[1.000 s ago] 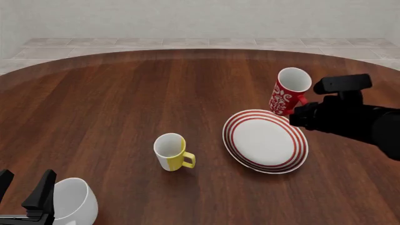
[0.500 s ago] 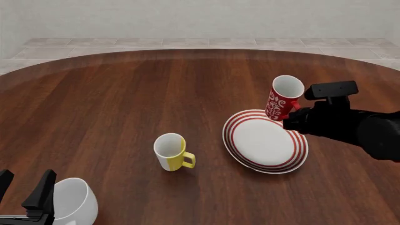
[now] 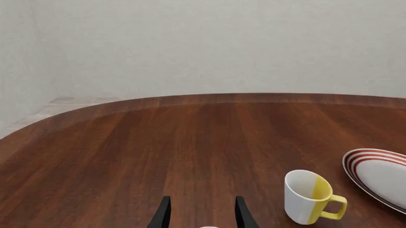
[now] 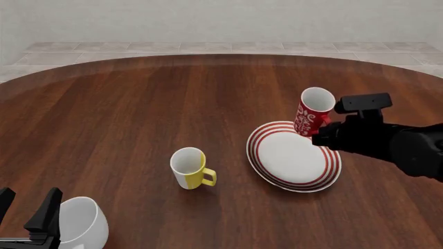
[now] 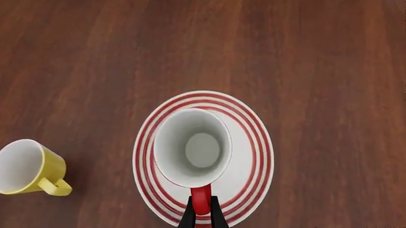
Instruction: Pick up the red mug and put it on the plate
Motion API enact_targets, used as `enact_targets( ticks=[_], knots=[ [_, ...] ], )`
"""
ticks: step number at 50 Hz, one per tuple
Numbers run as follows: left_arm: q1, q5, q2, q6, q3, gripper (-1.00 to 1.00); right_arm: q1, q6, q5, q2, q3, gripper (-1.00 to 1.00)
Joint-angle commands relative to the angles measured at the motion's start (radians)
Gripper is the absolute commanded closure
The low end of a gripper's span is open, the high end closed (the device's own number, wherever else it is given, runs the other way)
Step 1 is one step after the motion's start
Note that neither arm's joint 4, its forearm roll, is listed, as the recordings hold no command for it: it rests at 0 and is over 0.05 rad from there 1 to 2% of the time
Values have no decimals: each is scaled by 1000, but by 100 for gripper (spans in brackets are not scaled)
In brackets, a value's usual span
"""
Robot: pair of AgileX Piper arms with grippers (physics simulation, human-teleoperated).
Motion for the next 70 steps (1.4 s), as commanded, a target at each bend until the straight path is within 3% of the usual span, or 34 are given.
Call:
enact_targets(
  ticks=[1,70],
  knots=[
    [0,0,0,0,0,-100,-9,3,-13,7,9,100],
    [0,0,0,0,0,-100,9,12,-99,98,71,100]
  ],
)
